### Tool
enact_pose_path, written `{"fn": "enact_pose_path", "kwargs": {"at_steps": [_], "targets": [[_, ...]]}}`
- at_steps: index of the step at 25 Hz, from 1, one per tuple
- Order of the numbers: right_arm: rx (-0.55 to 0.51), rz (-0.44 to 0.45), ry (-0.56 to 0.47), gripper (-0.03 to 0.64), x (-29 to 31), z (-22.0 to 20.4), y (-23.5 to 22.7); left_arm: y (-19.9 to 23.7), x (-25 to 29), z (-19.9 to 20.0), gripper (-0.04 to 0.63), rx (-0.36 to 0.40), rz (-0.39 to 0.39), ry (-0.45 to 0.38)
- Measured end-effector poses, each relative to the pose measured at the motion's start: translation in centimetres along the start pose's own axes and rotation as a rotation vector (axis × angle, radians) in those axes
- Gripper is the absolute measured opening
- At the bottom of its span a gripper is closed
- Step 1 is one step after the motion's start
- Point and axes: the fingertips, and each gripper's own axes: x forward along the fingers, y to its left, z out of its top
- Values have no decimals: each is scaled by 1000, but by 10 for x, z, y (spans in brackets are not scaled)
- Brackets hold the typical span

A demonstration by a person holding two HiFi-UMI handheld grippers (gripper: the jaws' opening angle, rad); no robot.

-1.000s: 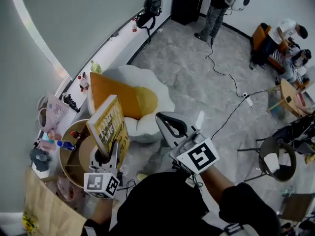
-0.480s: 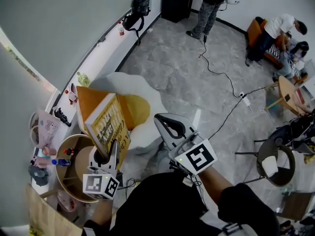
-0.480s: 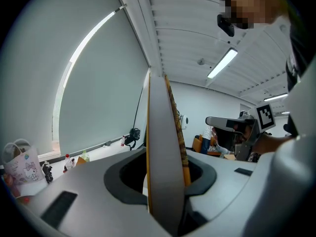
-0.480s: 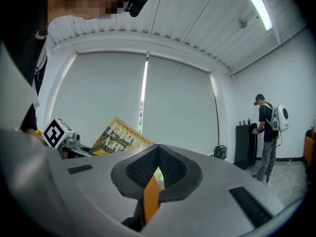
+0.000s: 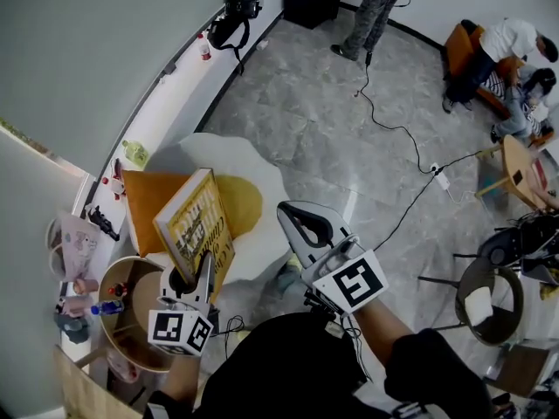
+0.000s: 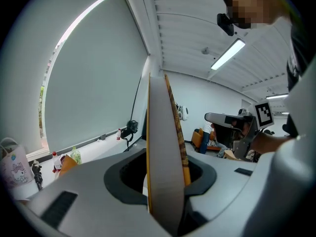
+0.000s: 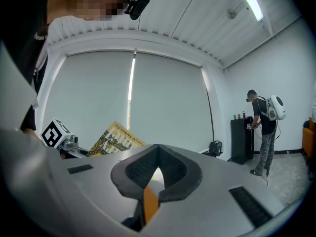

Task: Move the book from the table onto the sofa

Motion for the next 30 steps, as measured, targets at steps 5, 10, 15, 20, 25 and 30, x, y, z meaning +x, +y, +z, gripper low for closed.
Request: {"fn": "enact_pose_path", "kwargs": {"at_steps": [5,10,15,20,25,30], "targets": [[14,2,23,9,19,-10,-36,4,39,6,155,-14,3,28],[42,18,25,9,31,-9,-62,2,65,14,155,-13,26,47],[80,8,25,9,26,-4,-104,-17,97,29,155,4,38,42],[80,46,81,9,35,-16,-133,-14,121,37,155,8,64,61],[124,64,93,9,43,-28,-159,-19,143,37,155,17,85,97],[126,79,116,9,45,-44,-176,-26,159,32,155,-2,85,126]]}}
